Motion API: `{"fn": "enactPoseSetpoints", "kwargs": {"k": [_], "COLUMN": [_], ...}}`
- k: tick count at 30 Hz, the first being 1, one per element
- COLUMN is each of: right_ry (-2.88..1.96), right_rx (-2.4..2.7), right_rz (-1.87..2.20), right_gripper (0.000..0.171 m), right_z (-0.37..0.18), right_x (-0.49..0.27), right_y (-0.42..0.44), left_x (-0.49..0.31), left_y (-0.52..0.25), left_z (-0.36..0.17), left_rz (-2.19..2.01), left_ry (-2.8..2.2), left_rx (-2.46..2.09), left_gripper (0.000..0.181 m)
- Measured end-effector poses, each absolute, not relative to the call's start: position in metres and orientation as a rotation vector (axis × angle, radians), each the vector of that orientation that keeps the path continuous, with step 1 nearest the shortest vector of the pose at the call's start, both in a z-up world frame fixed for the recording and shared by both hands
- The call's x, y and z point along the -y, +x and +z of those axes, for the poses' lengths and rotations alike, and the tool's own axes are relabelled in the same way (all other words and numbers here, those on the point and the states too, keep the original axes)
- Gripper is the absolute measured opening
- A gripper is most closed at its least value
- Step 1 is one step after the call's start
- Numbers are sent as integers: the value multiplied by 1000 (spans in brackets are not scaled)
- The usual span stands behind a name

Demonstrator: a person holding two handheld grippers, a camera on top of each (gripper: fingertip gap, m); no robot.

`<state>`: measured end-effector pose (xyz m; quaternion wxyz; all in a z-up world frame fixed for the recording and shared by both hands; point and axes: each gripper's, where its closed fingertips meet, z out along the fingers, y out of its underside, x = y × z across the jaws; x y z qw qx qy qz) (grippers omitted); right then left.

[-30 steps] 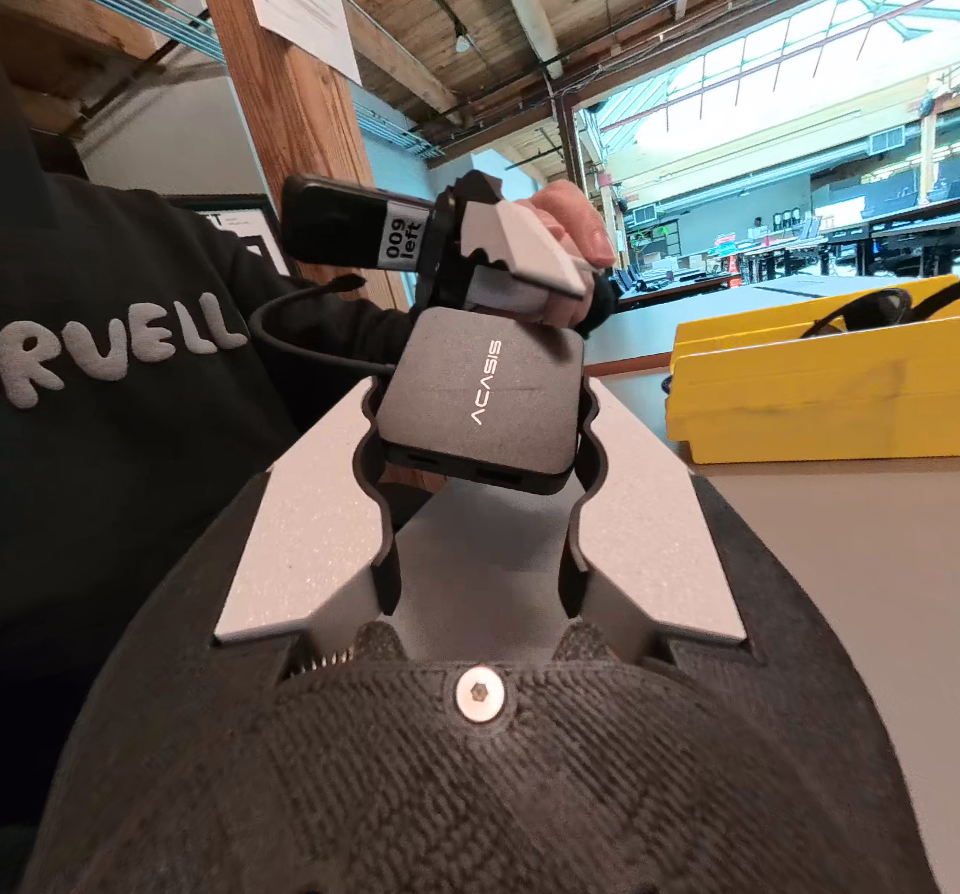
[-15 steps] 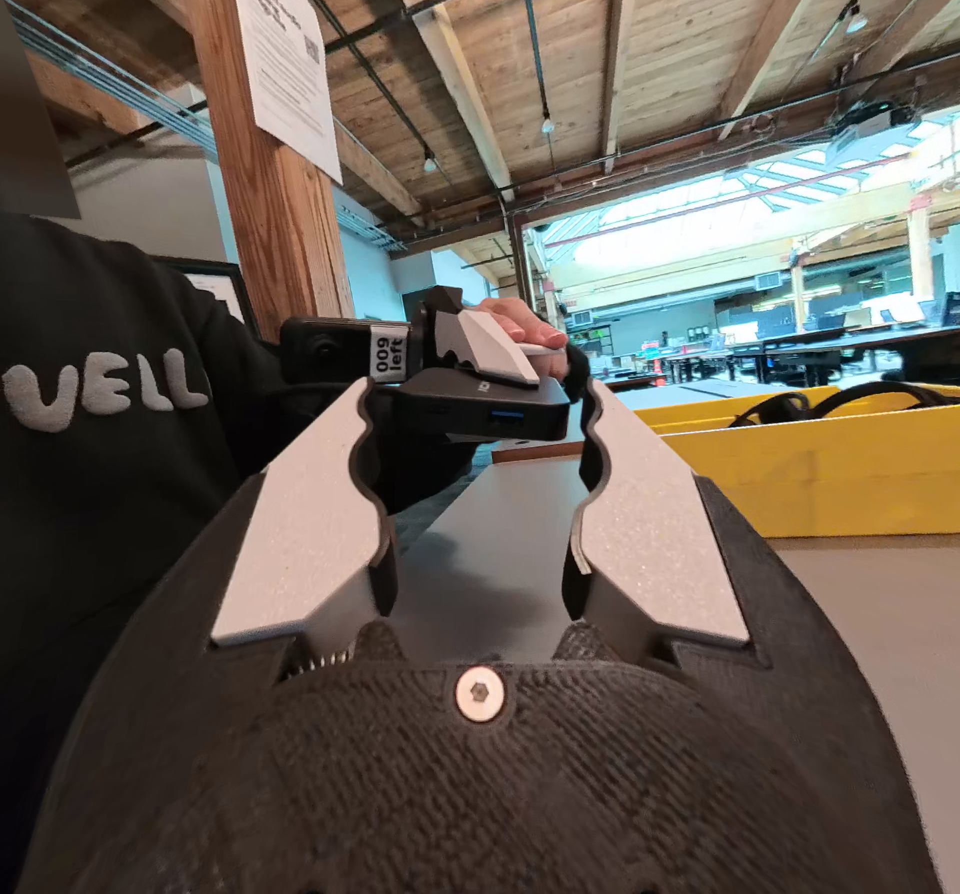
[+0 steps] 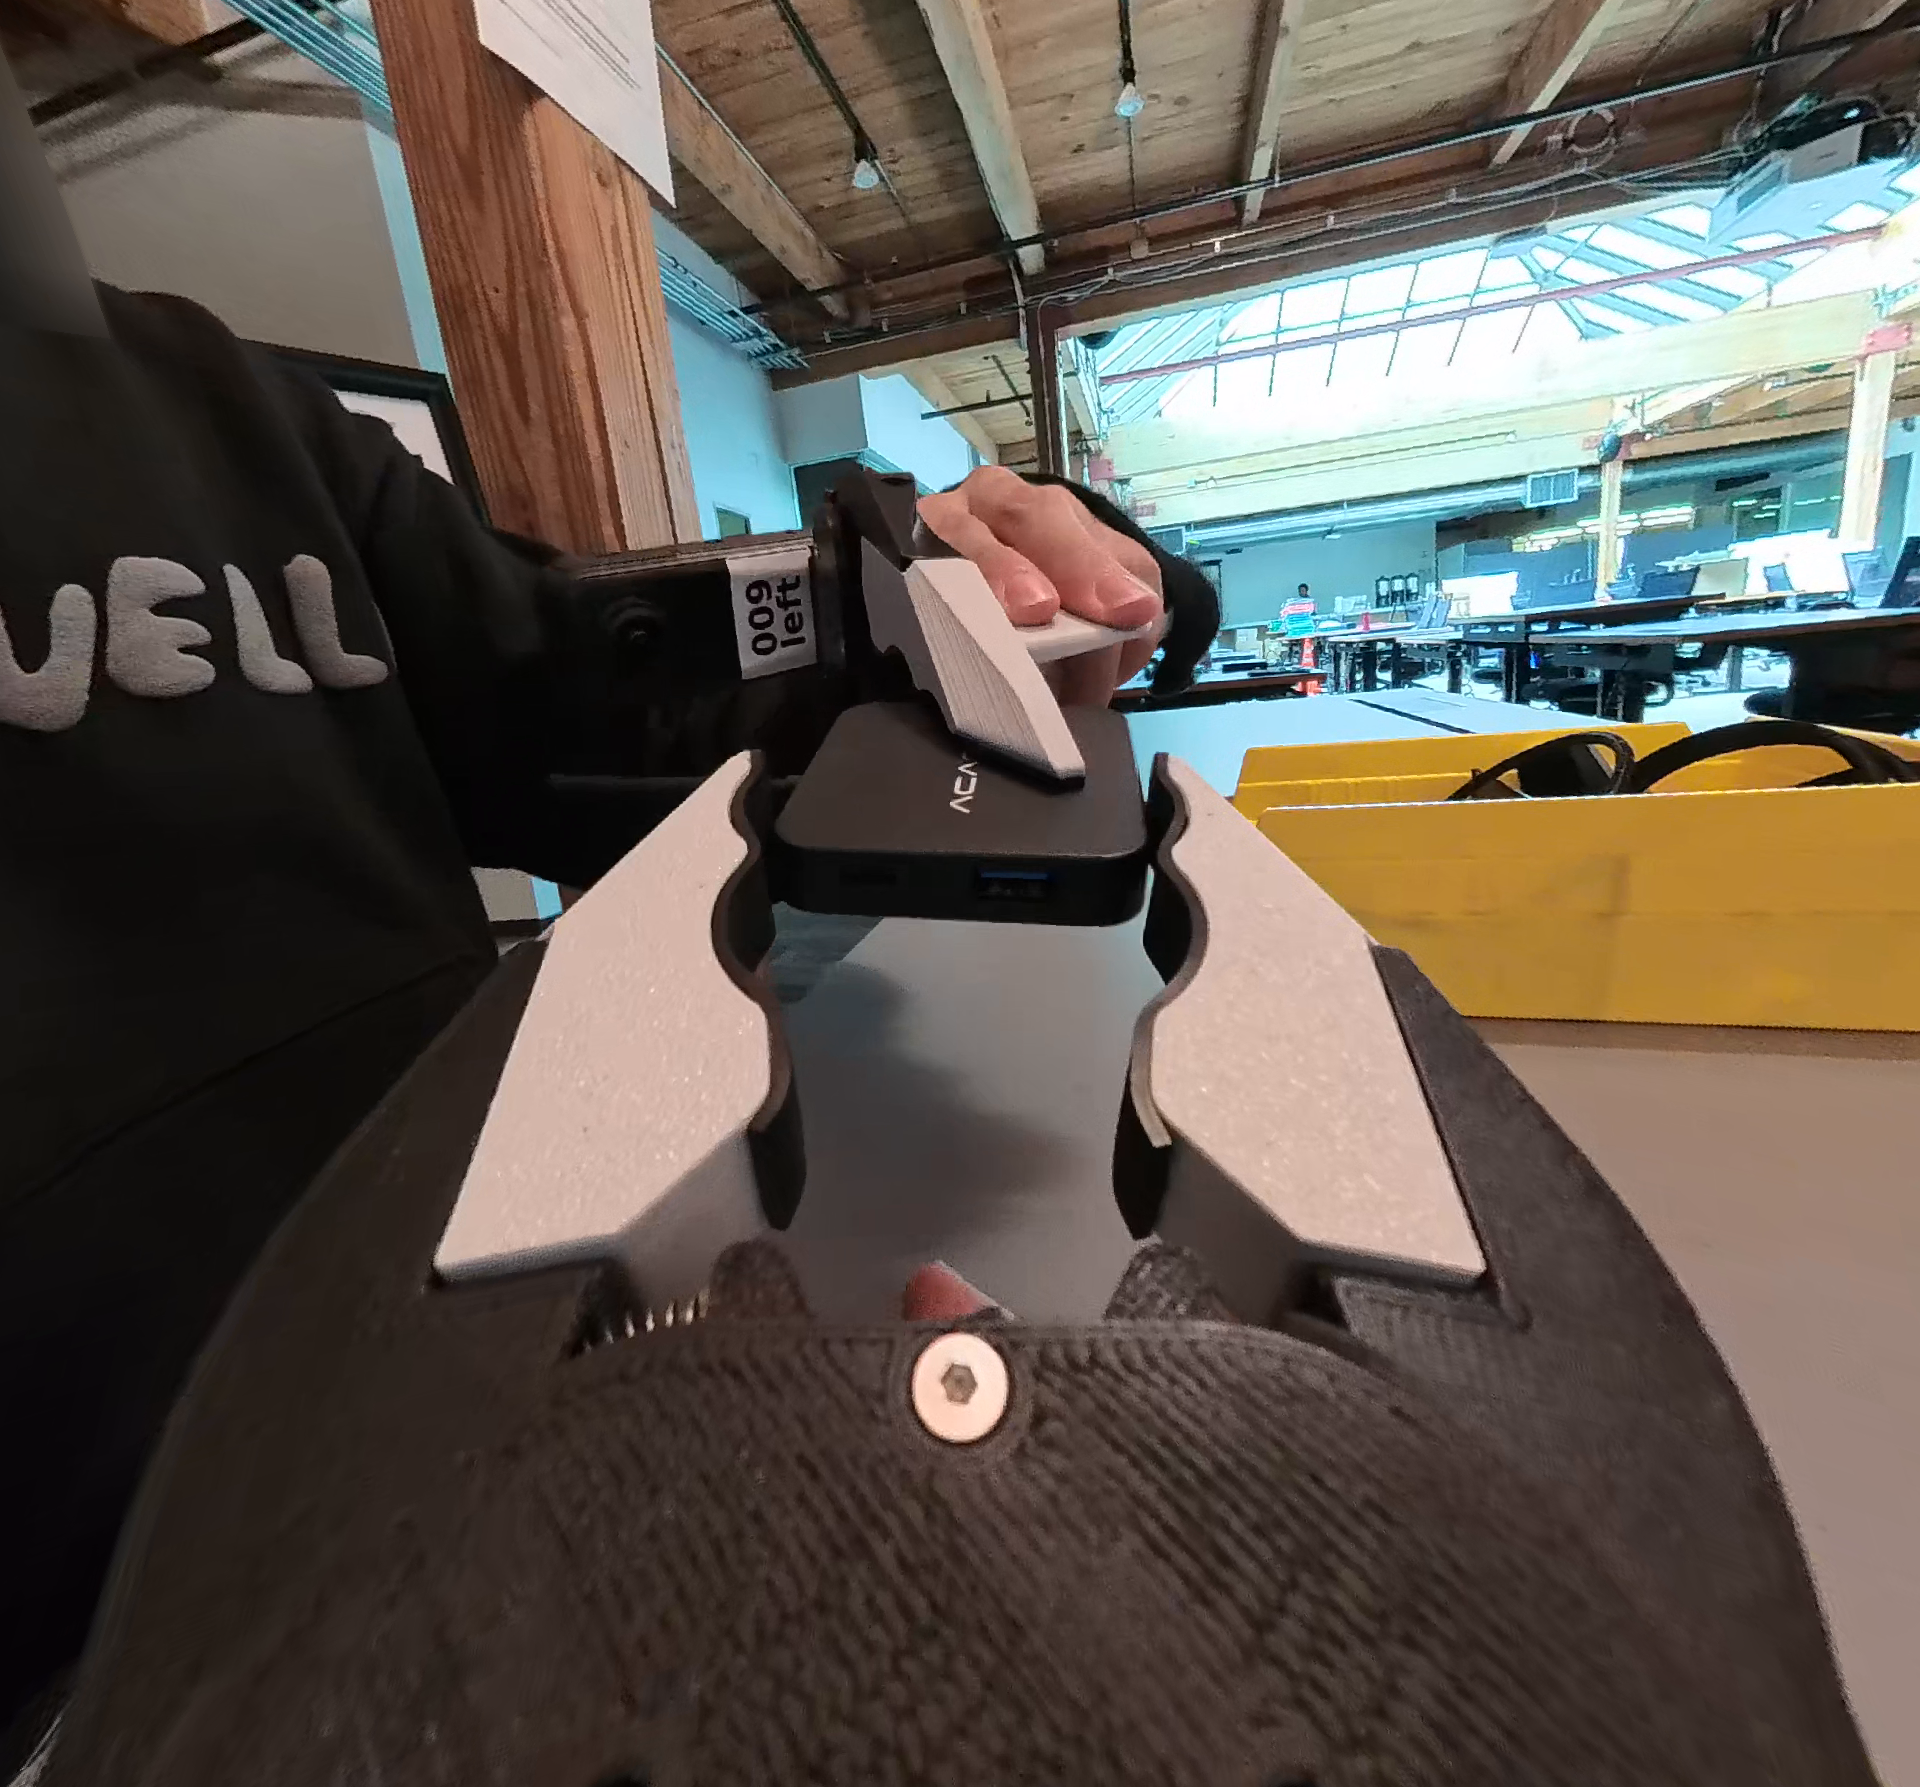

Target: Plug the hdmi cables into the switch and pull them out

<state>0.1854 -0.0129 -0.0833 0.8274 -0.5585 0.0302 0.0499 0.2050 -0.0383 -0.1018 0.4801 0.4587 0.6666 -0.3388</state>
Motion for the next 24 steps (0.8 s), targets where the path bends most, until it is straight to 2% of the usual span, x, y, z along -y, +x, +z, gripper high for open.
{"fn": "enactPoseSetpoints", "kwargs": {"k": [5, 8, 14, 16, 20, 24], "right_ry": [-1189, -1204, -1261, -1337, -1277, -1345], "right_rx": [-77, -54, -74, -91, -91, -116], "right_rz": [83, 113, 60, 26, 0, -36], "right_gripper": [76, 71, 71, 76, 75, 75], "right_z": [-83, -85, -93, -104, -91, -105], "right_x": [17, 11, 4, -7, -2, -4], "right_y": [188, 183, 187, 189, 192, 197], "left_x": [36, 37, 34, 35, 39, 38], "left_y": [204, 203, 207, 208, 209, 214], "left_z": [-93, -95, -101, -106, -97, -106], "left_rz": [-876, -847, -817, -806, -834, -769], "left_ry": [1082, 1107, 1135, 1143, 1117, 1168], "left_rx": [-1624, -1611, -1633, -1661, -1629, -1619], "left_gripper": [10, 10, 10, 10, 10, 10]}}
